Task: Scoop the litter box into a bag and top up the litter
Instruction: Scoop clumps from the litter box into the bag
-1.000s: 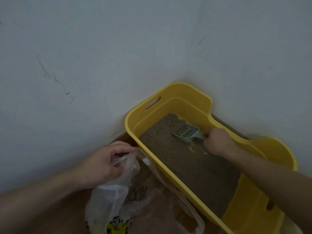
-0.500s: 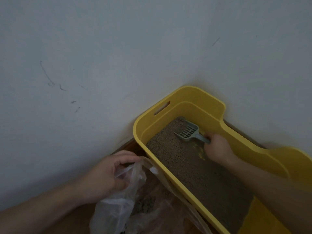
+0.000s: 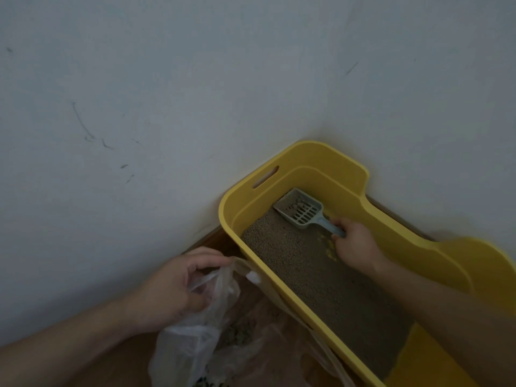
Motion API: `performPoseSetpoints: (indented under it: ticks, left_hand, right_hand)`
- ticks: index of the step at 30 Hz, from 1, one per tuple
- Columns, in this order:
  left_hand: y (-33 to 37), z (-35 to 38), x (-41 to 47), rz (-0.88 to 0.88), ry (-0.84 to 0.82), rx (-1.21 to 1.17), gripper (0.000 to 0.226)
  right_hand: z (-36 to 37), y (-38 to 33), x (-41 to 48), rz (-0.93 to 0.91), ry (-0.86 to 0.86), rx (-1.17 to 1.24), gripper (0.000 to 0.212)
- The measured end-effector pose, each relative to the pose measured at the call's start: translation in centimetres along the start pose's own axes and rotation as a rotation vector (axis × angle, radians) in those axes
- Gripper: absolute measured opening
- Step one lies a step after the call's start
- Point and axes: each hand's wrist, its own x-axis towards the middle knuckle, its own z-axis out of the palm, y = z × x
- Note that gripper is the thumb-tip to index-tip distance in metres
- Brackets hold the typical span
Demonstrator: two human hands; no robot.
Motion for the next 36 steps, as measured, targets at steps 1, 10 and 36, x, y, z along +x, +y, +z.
performPoseSetpoints:
  ticks: [1,10,36]
  left_hand:
    - [0.0,0.0,-0.1,-0.003,0.001,-0.004,0.059]
    - [0.7,0.2,-0.8,0.001,-0.002,0.057,0.059]
    - [2.8,-0.1,-4.6,-0.107,0.017,0.33,0.056]
  right_hand:
    - [-0.1,-0.1,-0.2,-0.003,-0.003,0.001,0.037]
    - [-2.0,0.0,-2.8,-0.049,0.003,0.007,0.038]
    - [-9.3,-3.6,-15.1,-0.266,-0.114,-0.044,0.029]
